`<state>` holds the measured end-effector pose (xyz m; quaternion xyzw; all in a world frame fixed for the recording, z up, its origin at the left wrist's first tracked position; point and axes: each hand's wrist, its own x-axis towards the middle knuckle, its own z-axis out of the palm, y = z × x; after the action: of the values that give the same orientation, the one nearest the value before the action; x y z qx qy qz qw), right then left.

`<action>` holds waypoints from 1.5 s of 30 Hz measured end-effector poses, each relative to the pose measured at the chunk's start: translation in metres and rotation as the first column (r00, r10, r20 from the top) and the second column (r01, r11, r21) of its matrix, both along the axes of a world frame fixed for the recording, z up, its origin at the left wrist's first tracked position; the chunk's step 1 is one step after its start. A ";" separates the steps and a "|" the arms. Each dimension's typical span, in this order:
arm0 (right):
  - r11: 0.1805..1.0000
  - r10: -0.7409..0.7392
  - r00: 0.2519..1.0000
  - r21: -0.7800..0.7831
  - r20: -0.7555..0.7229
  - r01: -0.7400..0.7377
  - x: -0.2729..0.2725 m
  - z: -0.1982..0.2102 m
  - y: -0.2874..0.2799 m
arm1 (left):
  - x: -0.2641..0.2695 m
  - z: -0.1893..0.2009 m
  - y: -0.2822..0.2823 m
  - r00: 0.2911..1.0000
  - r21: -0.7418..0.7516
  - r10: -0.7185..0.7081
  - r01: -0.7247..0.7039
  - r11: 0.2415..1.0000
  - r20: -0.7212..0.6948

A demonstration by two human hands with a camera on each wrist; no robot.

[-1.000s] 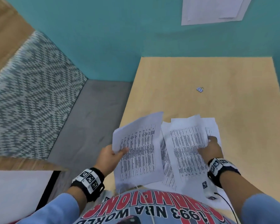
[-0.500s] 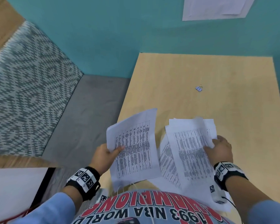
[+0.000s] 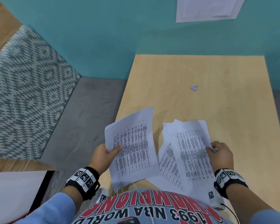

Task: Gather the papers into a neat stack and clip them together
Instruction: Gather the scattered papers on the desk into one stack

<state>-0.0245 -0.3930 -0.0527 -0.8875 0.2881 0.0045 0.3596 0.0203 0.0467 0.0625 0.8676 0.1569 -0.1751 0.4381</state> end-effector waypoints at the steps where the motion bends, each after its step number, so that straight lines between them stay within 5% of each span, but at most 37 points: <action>1: 1.000 -0.001 1.000 0.010 0.013 0.001 -0.002 0.002 0.000 | 0.000 0.000 0.000 1.000 0.002 -0.002 0.002 1.000 0.003; 18: 0.948 -0.228 0.973 0.220 -0.027 0.228 -0.023 0.022 -0.010 | -0.005 -0.006 0.006 1.000 -0.034 0.025 -0.025 0.999 0.001; 23: 0.986 0.094 0.992 0.147 -0.080 -0.081 -0.025 0.000 -0.011 | -0.006 -0.001 0.002 1.000 -0.053 0.009 -0.009 0.999 0.005; 28: 0.856 0.492 0.856 -0.095 -0.157 -0.509 0.009 -0.009 -0.010 | -0.008 -0.003 0.006 1.000 -0.019 -0.029 0.030 0.999 0.011; 40: 0.777 0.494 0.791 -0.225 -0.361 -0.588 0.054 0.004 -0.002 | -0.002 -0.004 0.009 0.999 0.008 -0.045 0.045 0.999 -0.008; 45: 0.843 0.424 0.861 -0.225 -0.282 -0.489 0.039 0.000 -0.008 | -0.001 -0.004 0.005 1.000 -0.022 -0.019 0.019 1.000 -0.020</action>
<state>0.0144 -0.4011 -0.0530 -0.9671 0.1031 0.1471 0.1803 0.0192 0.0517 0.0581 0.8623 0.1513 -0.1899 0.4443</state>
